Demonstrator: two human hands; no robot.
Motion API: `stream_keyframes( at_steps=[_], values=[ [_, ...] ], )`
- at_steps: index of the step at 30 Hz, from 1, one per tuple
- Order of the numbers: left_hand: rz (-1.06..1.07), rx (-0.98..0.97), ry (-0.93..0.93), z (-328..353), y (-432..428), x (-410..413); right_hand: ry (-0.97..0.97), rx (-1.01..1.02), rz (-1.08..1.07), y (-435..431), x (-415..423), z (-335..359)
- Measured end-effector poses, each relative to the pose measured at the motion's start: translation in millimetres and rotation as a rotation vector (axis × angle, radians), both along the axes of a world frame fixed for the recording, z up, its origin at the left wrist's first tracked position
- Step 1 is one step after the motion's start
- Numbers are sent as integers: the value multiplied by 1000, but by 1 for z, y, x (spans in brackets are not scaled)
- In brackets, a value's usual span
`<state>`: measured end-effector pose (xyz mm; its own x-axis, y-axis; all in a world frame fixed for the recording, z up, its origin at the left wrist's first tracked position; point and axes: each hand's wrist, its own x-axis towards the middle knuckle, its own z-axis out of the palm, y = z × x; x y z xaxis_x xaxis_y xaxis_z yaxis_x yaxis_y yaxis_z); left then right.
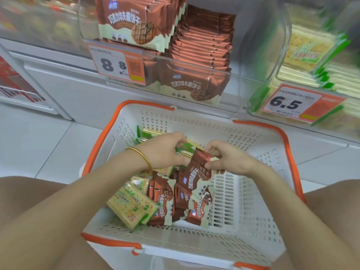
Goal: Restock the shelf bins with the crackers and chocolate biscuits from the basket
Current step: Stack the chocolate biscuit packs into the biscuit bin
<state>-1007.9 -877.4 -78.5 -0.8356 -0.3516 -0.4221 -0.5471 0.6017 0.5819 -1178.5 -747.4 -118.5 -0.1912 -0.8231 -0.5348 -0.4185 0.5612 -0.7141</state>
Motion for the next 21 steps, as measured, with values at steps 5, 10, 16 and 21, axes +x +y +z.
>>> stream_keyframes(
  at_steps=[5, 10, 16, 21],
  values=[
    [169, 204, 131, 36, -29, 9, -242, -323, -178, -21, 10, 76],
    [304, 286, 423, 75, -70, 31, -171, -358, -58, -50, 26, 127],
    [712, 38, 1003, 97, -98, 43, -61, -609, -212, -106, 23, 173],
    [601, -798, 817, 74, -113, 48, 88, -803, -350, -157, 16, 181]
  ],
)
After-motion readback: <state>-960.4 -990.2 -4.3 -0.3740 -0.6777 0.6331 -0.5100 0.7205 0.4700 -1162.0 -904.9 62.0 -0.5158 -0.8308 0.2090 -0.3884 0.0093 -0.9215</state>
